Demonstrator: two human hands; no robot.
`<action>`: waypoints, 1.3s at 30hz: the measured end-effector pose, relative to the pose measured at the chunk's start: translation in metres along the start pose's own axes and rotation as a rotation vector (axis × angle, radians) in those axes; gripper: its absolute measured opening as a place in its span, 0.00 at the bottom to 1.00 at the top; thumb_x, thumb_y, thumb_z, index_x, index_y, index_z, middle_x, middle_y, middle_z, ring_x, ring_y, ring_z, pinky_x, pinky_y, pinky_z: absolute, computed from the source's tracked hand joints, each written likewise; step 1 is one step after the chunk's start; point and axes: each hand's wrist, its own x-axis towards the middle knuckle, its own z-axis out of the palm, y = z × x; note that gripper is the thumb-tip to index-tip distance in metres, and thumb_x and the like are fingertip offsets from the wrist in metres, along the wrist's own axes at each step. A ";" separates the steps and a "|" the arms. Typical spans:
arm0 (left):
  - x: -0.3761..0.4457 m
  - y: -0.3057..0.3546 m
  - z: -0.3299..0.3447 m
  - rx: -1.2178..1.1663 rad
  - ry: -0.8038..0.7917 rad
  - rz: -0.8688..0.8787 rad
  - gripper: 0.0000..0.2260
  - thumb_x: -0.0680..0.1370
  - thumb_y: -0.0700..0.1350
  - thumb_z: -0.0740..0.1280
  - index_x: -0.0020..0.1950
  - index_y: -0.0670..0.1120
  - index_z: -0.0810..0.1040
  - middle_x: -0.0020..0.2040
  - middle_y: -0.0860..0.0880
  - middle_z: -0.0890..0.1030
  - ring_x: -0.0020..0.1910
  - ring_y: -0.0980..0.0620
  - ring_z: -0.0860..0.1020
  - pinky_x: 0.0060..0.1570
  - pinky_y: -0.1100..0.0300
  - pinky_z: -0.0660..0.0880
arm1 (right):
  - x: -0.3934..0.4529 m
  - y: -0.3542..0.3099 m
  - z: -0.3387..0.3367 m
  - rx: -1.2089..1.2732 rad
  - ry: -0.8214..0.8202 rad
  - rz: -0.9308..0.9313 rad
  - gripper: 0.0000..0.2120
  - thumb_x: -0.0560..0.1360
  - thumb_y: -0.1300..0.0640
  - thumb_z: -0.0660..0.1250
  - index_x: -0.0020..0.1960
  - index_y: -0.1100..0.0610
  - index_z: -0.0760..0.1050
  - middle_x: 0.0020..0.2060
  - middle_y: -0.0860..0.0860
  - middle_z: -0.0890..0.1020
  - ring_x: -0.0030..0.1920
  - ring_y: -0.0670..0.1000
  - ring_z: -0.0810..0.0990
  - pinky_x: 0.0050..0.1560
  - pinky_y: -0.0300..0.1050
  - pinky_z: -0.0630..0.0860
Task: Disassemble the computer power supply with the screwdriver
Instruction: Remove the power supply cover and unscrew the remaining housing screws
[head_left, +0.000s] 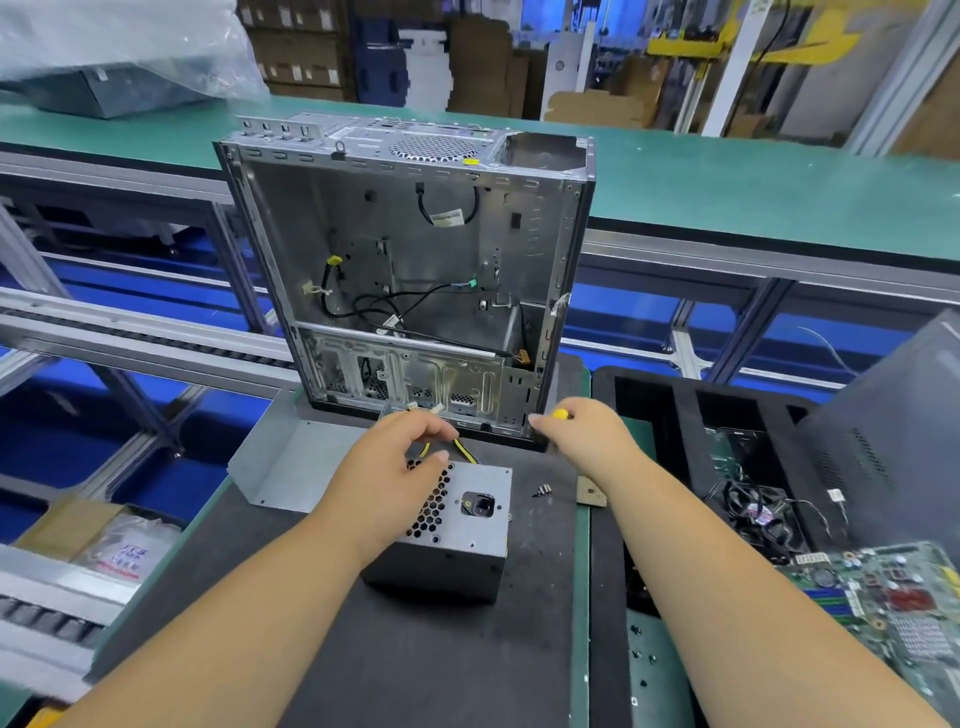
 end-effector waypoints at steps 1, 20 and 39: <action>0.000 -0.002 -0.002 -0.006 -0.009 0.001 0.13 0.78 0.41 0.68 0.49 0.62 0.78 0.54 0.65 0.77 0.56 0.66 0.74 0.54 0.63 0.73 | -0.007 -0.009 -0.001 0.072 0.010 -0.021 0.17 0.76 0.44 0.68 0.39 0.57 0.75 0.34 0.53 0.77 0.36 0.52 0.75 0.39 0.46 0.71; -0.023 -0.065 -0.076 -0.071 -0.246 0.080 0.20 0.71 0.35 0.70 0.53 0.59 0.77 0.59 0.57 0.75 0.61 0.65 0.70 0.58 0.72 0.65 | -0.092 -0.145 0.052 0.869 -0.059 -0.323 0.12 0.75 0.54 0.63 0.35 0.54 0.77 0.29 0.48 0.72 0.32 0.50 0.71 0.42 0.47 0.68; -0.022 -0.082 -0.075 -0.043 -0.276 0.351 0.15 0.70 0.43 0.78 0.45 0.59 0.75 0.51 0.60 0.76 0.59 0.71 0.70 0.56 0.79 0.61 | -0.136 -0.166 0.098 0.905 0.006 -0.223 0.11 0.73 0.52 0.62 0.37 0.59 0.74 0.28 0.49 0.70 0.31 0.50 0.67 0.36 0.42 0.65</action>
